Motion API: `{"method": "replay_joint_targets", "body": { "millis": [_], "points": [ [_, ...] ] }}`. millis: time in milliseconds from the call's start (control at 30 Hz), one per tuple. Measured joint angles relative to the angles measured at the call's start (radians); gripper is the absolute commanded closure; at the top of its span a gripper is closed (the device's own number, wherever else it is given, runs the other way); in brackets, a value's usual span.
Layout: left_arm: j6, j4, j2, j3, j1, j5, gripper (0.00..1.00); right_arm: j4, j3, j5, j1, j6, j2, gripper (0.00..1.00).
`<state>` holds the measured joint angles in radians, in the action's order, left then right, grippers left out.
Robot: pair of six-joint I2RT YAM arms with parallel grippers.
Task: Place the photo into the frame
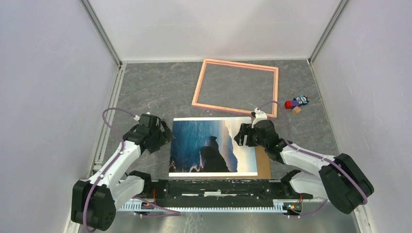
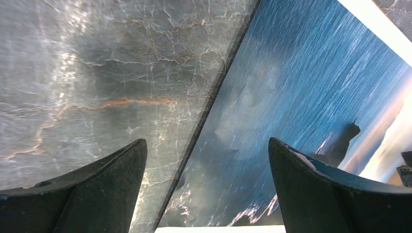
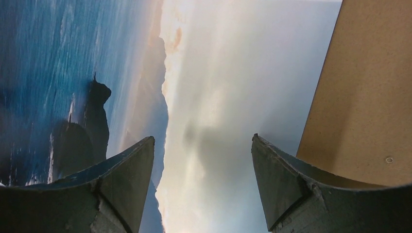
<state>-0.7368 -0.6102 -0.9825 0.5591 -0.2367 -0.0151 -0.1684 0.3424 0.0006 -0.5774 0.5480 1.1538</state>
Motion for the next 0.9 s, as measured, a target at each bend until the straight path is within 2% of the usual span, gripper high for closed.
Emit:
{"method": "replay_joint_targets", "body": {
  "millis": [200,500,900],
  "points": [
    [-0.076,0.132,0.003,-0.128,0.0,0.06,0.0,-0.137,-0.051,-0.011,0.012,0.066,0.035,0.21],
    [-0.177,0.351,0.023,-0.208,0.006,0.201,0.0,-0.244,-0.063,-0.027,0.019,0.085,0.09,0.22],
    [-0.237,0.285,0.223,-0.249,0.012,0.31,0.03,-0.327,-0.063,-0.06,0.023,0.084,0.147,0.23]
  ]
}}
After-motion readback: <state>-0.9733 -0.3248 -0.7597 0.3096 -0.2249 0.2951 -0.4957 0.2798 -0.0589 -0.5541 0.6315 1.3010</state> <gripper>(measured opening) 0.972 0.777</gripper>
